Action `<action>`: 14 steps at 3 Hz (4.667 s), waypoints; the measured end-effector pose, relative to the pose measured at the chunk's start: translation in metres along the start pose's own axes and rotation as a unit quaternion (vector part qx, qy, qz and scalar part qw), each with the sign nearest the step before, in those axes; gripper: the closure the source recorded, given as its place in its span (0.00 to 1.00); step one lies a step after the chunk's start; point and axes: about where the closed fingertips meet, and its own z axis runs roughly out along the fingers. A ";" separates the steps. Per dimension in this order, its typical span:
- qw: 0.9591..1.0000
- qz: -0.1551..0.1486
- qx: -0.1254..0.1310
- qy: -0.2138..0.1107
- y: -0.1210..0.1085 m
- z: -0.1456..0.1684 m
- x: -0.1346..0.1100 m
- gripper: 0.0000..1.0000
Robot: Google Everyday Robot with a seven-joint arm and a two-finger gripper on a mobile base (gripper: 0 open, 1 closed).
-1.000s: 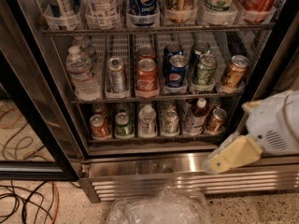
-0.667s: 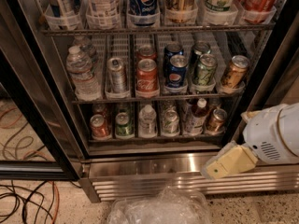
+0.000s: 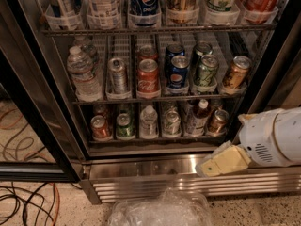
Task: Pick orange can from middle shelf of fridge
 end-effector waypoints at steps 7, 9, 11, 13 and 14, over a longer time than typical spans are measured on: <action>0.932 0.217 0.193 -0.218 -0.062 0.044 0.008 0.00; 0.907 0.235 0.225 -0.267 -0.097 0.045 -0.009 0.00; 0.885 0.257 0.242 -0.304 -0.115 0.045 -0.021 0.11; 0.867 0.265 0.258 -0.335 -0.135 0.043 -0.040 0.24; 0.858 0.268 0.268 -0.347 -0.138 0.037 -0.043 0.26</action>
Offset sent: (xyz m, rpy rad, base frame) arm 0.0606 -0.0321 -0.0458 0.3522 -0.3736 -0.5859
